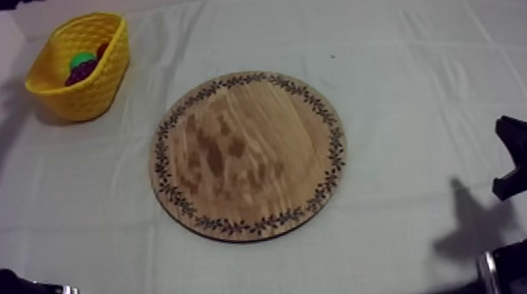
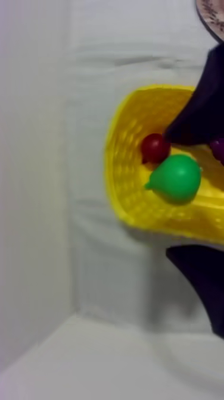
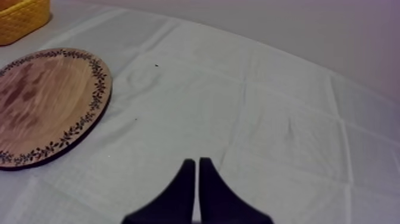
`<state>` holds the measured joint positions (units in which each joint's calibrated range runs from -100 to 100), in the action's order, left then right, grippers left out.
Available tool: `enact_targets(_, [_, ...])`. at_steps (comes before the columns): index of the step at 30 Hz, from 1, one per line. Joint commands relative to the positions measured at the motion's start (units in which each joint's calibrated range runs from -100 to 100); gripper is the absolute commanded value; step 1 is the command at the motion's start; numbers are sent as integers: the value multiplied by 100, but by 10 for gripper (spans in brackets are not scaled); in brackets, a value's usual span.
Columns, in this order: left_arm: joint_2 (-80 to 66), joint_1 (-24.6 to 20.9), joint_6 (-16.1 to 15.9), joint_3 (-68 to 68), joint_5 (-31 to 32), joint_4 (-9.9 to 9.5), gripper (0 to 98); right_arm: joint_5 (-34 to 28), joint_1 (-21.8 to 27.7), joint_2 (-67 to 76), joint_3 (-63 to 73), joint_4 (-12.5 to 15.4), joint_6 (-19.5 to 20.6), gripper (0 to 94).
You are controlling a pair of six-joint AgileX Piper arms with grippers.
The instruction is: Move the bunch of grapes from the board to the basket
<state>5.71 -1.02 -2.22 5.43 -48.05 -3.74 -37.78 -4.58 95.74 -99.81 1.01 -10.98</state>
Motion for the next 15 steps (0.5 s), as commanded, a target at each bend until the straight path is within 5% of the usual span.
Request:
enact_targets(1, [-879,-83,34,274,101,14,444,-4,-2,1,3,-1,2,4])
enact_targets(8, [-2905,-356,-47,1327,166,278,76,-4,-2,1,3,-1,2,4])
enact_targets(15, [-5028,-268,-227,3329,482,269,6,-4,-2,1,3,-1,2,4])
